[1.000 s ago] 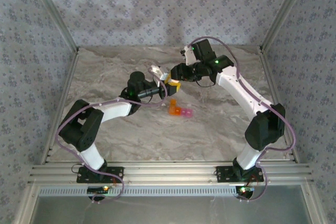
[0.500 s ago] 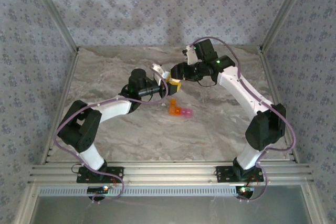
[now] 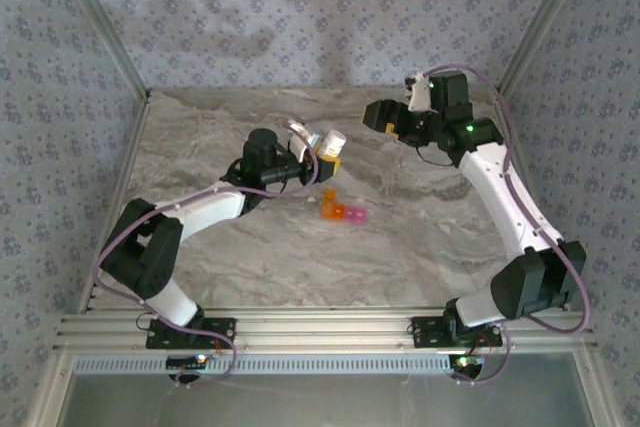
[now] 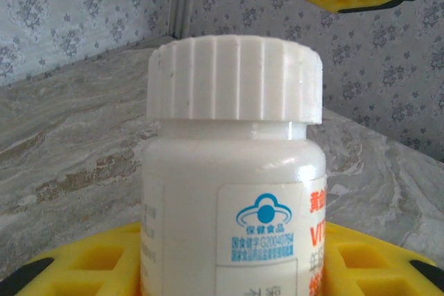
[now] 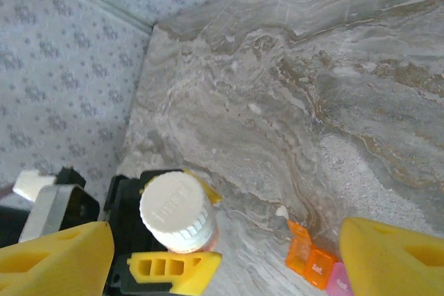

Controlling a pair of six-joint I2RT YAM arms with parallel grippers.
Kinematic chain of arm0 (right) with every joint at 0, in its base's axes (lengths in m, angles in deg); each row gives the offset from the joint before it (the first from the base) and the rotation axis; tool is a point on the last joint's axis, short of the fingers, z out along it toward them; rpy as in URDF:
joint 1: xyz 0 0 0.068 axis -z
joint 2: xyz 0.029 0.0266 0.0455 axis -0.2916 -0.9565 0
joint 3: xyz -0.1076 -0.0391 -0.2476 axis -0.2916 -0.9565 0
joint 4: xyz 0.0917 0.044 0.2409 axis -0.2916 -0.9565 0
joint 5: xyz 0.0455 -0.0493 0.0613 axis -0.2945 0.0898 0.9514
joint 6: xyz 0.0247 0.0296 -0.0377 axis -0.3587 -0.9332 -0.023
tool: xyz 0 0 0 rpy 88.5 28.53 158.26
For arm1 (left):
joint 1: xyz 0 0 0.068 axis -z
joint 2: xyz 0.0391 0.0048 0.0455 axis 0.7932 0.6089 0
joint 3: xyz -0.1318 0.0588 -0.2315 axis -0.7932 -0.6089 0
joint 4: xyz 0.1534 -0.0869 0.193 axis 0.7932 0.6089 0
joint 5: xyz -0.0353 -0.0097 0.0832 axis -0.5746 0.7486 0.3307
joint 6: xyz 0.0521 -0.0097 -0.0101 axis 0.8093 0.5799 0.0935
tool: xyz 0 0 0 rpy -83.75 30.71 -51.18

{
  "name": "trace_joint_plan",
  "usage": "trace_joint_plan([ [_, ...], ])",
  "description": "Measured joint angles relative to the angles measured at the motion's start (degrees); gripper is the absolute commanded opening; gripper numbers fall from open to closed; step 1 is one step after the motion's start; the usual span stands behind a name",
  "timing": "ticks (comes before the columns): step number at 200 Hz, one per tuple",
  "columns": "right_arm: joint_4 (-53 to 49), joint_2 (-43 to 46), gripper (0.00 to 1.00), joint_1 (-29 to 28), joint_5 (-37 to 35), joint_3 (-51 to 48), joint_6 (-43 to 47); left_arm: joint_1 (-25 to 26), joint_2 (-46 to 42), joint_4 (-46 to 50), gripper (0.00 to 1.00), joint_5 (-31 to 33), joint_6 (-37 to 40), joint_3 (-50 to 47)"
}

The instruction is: Sort the pills into containers

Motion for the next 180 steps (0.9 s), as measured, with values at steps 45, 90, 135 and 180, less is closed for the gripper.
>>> trace_joint_plan([
  [45,5.18,-0.2,0.86,-0.57,-1.36,-3.32,-5.64,0.0,-0.81,4.42,0.0,0.31,3.06,0.33],
  [90,10.01,-1.88,0.86,-3.8,-2.84,-5.03,-9.68,0.0,-0.9,6.34,0.0,1.27,4.33,0.39],
  [135,13.07,-5.55,0.81,-6.64,-4.35,-5.18,-12.63,0.0,-0.9,6.99,0.0,1.29,4.33,0.98],
  [180,15.39,-7.56,0.76,-8.41,-4.52,-5.18,-14.1,0.04,-0.85,7.08,0.0,1.27,4.28,1.81],
])
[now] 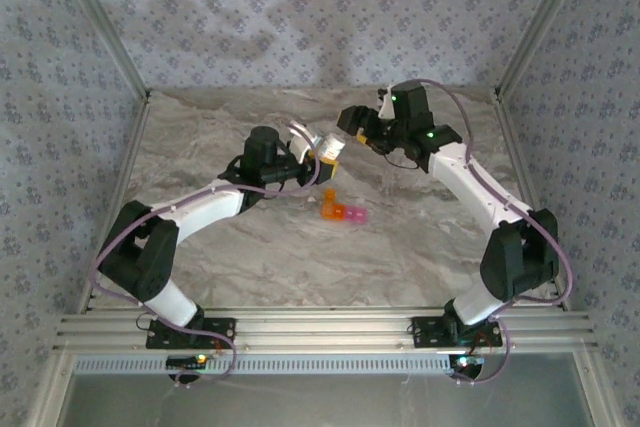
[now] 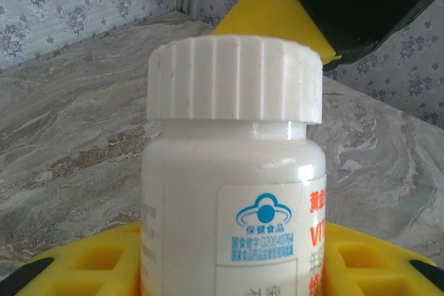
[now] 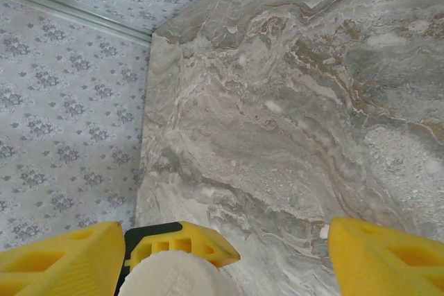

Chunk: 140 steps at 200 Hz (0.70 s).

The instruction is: Sort the pills into containers

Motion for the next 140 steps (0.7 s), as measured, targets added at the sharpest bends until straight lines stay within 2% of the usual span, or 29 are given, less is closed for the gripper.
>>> trace_joint_plan([
  [82,1.73,-1.07,0.62,-3.32,0.02,-0.04,-0.28,0.07,0.83,0.13,0.0,-0.02,0.0,0.55],
  [109,2.19,-1.07,0.52,-3.34,0.04,-0.55,-0.11,0.07,0.83,0.22,0.0,-0.02,-0.02,0.76],
  [140,2.69,-1.05,0.35,-3.56,-0.02,-1.11,0.48,0.11,1.16,0.92,0.0,-0.09,-0.22,0.76],
])
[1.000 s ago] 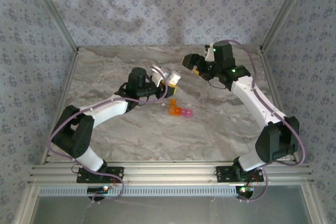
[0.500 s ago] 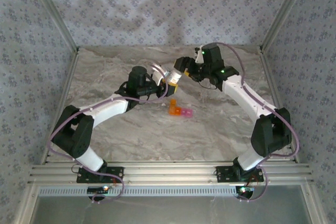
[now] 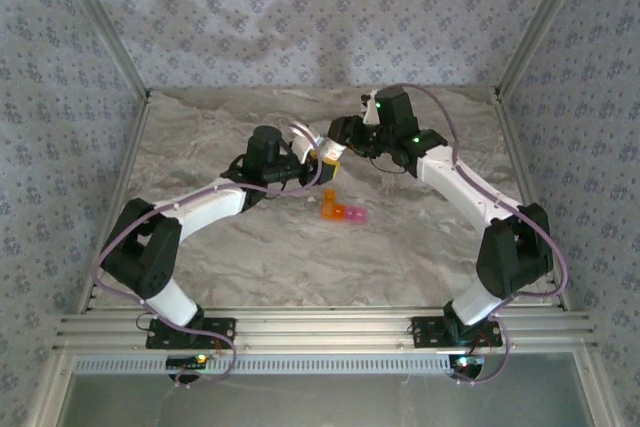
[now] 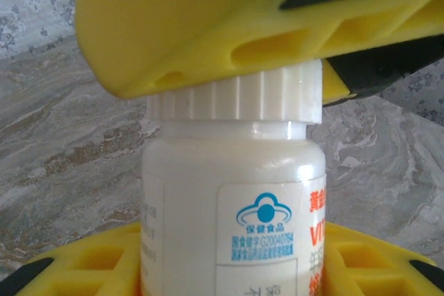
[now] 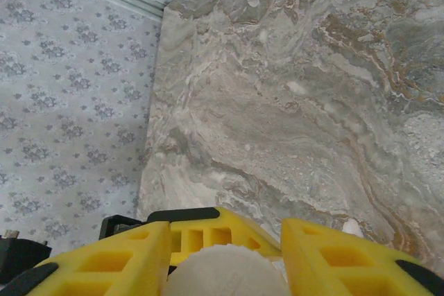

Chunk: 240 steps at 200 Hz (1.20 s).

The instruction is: Sort the pills into containers

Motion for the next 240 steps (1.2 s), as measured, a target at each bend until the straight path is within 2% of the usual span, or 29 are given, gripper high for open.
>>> trace_joint_plan([
  [13,0.59,0.07,0.31,0.09,0.31,-0.42,0.61,0.0,0.04,-0.02,0.0,-0.11,-0.24,0.0],
  [42,6.1,1.6,0.31,0.85,2.58,-3.89,3.98,0.0,0.04,-0.76,0.0,-1.01,-1.2,0.0],
  [79,19.08,5.79,0.34,4.17,11.45,-12.13,7.17,0.35,0.04,-4.35,0.0,-5.51,-5.14,0.0],
  [94,21.4,6.01,0.44,4.98,14.29,-12.39,7.65,0.31,0.04,-6.23,0.0,-6.64,-6.82,0.0],
  [120,22.4,6.08,0.76,5.95,16.31,-12.39,7.74,0.2,0.02,-7.37,0.0,-6.93,-7.82,0.07],
  [139,21.68,6.45,0.87,7.28,15.82,-12.37,6.54,-0.13,0.02,-6.64,0.0,-6.08,-7.04,0.22],
  [188,14.14,7.82,0.91,9.57,10.03,-10.01,2.54,0.02,-0.04,-1.16,0.0,-0.02,-1.18,0.44],
  [210,10.43,7.8,0.96,9.57,6.82,-8.59,0.02,0.63,-0.22,1.66,0.0,3.85,2.25,0.44],
  [240,8.15,6.6,0.96,8.66,4.48,-7.1,-2.78,1.88,-0.63,4.35,0.0,7.23,5.66,0.46],
])
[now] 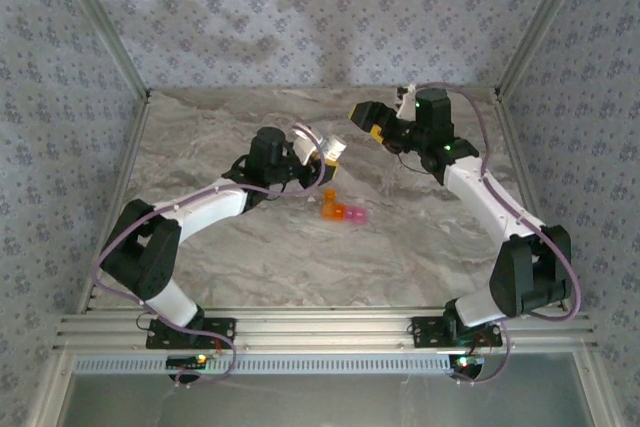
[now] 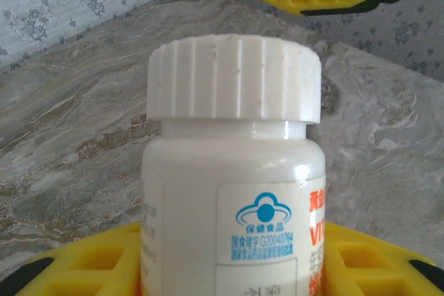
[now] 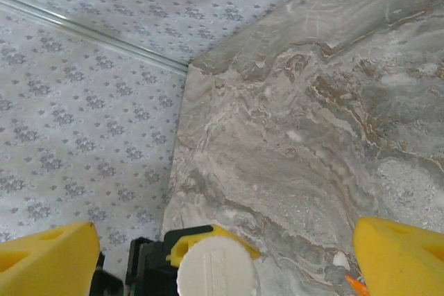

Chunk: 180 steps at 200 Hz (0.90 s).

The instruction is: Sort the pills into containers

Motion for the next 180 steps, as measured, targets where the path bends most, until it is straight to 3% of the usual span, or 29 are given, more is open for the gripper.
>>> trace_joint_plan([
  [70,-1.14,-6.54,0.91,-4.55,-1.31,2.38,-2.75,0.7,-0.17,1.25,0.0,2.1,2.08,0.63],
  [109,-1.09,-6.82,0.81,-5.9,-1.29,2.38,-3.28,0.7,-0.17,1.4,0.0,2.1,2.1,0.96],
  [180,0.52,-6.82,0.45,-6.25,-0.24,2.05,-3.65,0.74,-0.15,2.32,0.0,2.51,1.86,1.75],
])
